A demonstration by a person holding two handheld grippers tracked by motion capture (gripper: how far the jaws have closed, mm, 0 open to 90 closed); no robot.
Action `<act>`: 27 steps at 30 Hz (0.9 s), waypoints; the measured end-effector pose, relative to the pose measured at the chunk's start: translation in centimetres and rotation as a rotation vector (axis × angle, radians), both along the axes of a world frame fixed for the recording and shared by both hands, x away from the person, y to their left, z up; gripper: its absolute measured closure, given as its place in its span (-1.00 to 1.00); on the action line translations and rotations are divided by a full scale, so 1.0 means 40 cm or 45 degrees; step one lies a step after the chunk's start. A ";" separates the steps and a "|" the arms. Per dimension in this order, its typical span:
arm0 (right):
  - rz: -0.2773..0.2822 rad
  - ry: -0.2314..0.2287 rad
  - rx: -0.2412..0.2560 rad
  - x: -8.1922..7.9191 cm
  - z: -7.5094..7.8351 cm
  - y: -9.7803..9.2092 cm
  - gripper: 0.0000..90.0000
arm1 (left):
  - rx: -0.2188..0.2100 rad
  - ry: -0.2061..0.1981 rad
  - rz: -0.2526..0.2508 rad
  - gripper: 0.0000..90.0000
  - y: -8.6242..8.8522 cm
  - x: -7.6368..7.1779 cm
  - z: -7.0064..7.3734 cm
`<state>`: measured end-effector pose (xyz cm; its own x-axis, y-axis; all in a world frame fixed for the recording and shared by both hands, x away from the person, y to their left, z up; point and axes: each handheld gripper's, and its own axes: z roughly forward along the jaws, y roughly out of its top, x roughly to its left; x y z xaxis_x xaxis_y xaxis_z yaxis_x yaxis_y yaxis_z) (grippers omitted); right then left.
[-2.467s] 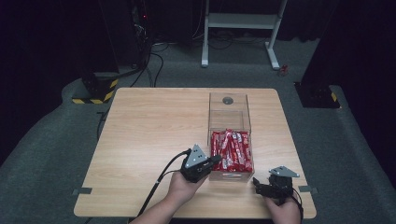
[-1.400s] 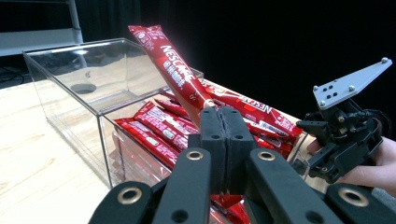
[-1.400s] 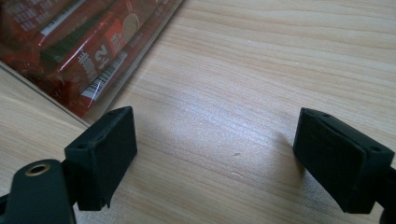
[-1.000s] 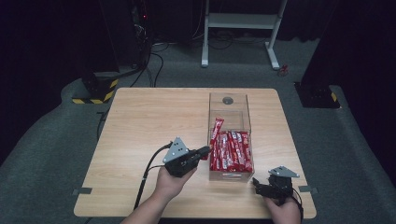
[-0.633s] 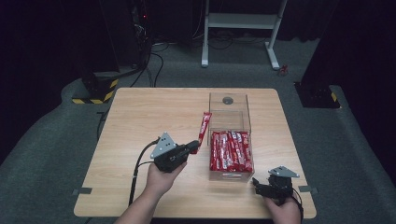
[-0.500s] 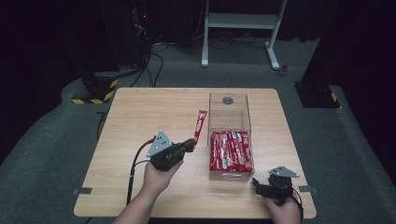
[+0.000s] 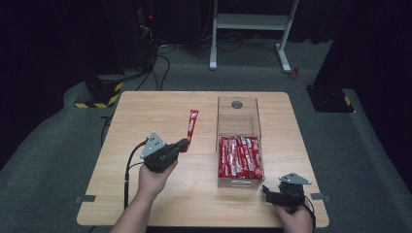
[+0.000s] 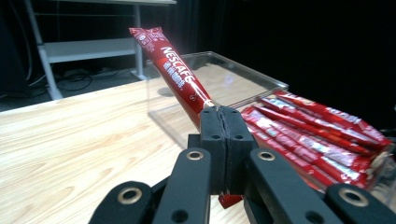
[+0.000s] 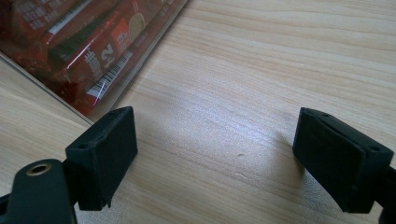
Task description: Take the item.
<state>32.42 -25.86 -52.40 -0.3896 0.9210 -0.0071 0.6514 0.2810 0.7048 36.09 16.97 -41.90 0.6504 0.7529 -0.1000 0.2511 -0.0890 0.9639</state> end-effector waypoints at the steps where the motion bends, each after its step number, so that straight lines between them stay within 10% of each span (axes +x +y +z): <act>1: 0.000 0.000 0.000 0.000 0.000 0.000 -0.70 | 0.006 0.000 0.008 0.98 0.007 0.003 -0.001; 27: 0.001 0.003 0.001 0.001 0.000 0.001 -0.70 | 0.005 0.120 0.123 0.98 0.093 0.065 -0.077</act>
